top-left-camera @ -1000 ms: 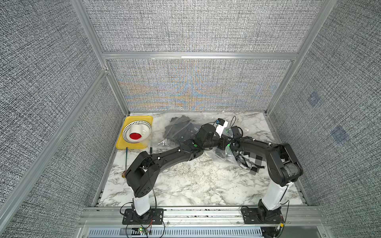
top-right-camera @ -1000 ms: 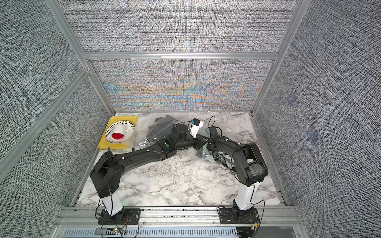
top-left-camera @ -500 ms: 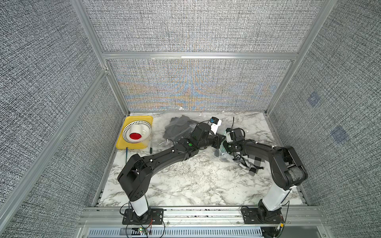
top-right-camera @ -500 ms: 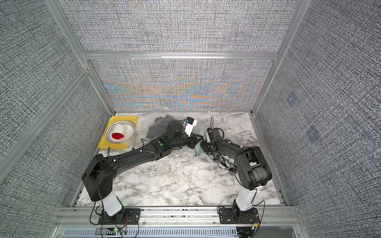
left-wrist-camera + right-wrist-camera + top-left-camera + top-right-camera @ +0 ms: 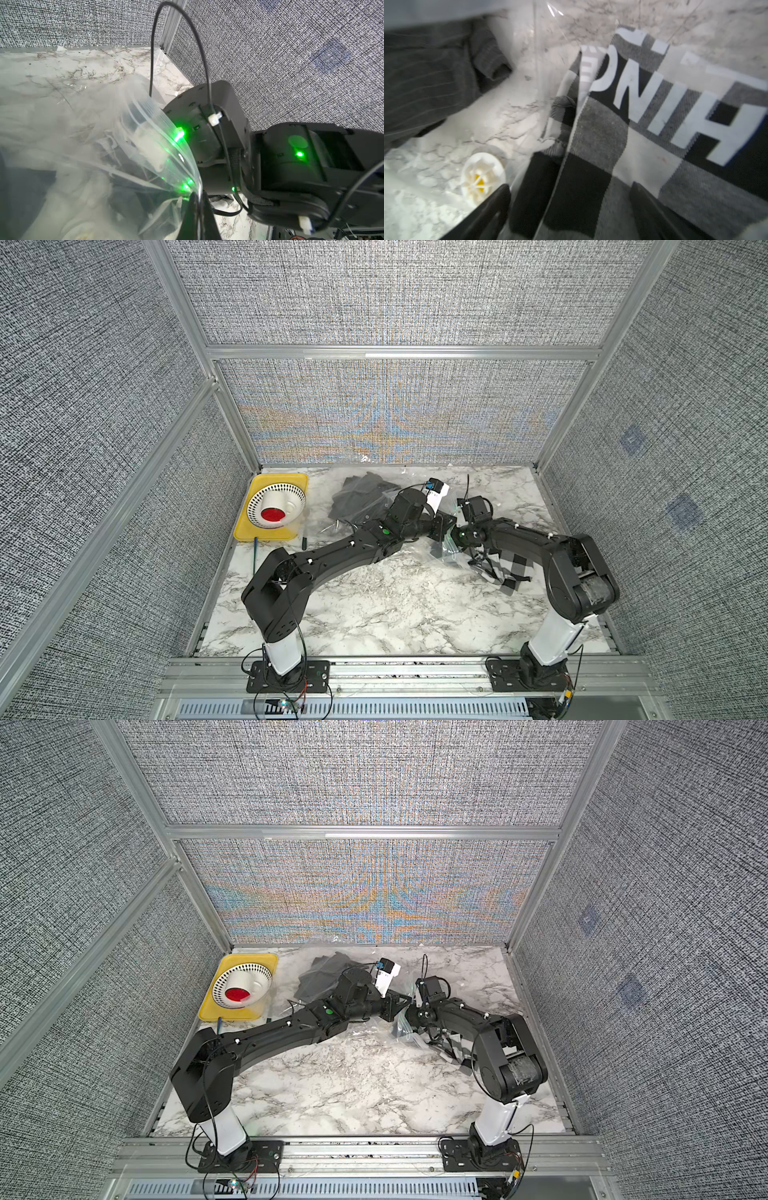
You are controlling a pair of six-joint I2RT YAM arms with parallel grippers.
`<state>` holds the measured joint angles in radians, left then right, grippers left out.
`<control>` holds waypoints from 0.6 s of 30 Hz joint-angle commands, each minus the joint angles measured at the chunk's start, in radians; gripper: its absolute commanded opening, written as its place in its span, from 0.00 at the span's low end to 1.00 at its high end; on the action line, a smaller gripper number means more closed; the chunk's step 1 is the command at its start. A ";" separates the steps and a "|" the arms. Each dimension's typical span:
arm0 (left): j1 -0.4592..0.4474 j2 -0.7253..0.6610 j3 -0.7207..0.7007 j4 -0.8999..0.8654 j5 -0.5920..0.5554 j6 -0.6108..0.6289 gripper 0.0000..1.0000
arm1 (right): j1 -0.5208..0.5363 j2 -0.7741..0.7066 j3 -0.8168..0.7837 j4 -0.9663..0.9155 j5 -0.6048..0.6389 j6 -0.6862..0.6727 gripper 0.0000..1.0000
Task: Place the folded shirt into the vacuum bag
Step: Place the shirt in the vacuum bag.
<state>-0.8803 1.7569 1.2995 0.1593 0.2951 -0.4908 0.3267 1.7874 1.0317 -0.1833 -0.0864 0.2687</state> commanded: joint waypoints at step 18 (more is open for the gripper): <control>-0.046 0.064 0.055 0.059 0.098 -0.026 0.00 | 0.006 0.100 0.056 -0.035 0.074 0.004 0.36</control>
<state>-0.9157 1.8156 1.3399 0.1825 0.3325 -0.5179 0.3271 1.8816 1.1030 -0.1562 0.0158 0.2653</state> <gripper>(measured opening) 0.053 0.391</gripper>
